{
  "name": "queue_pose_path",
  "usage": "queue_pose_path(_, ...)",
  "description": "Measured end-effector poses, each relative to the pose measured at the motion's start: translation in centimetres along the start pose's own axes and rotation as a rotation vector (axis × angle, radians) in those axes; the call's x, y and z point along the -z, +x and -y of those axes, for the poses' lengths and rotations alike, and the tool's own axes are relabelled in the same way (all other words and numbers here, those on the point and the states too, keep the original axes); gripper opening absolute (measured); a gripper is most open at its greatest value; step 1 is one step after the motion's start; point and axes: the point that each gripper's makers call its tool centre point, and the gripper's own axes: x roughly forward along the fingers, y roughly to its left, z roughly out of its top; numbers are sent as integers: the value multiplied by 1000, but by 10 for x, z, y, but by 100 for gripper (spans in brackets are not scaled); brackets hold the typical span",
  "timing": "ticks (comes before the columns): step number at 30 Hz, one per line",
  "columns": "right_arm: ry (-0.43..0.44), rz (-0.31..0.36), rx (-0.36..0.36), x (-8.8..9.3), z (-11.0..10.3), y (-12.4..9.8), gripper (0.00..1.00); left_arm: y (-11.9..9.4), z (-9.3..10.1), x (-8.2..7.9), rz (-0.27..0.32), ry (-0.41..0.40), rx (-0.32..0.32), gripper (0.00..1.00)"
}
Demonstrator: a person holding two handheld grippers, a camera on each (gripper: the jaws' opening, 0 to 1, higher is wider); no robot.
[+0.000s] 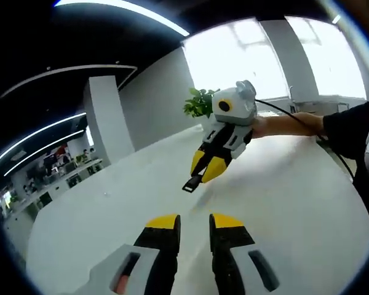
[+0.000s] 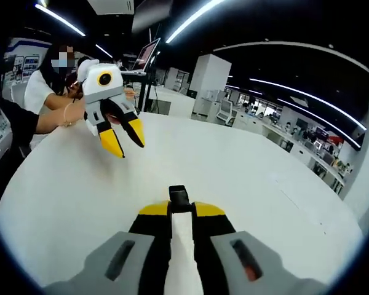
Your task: Snap the two parts of the plastic buckle together until the buckle closes and remains connected.
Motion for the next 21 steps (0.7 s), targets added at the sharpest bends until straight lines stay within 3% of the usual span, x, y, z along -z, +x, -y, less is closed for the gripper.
queue_pose_path(21,48,-72,64,23,39,24,11,0,-1,2,-11,2,2,18)
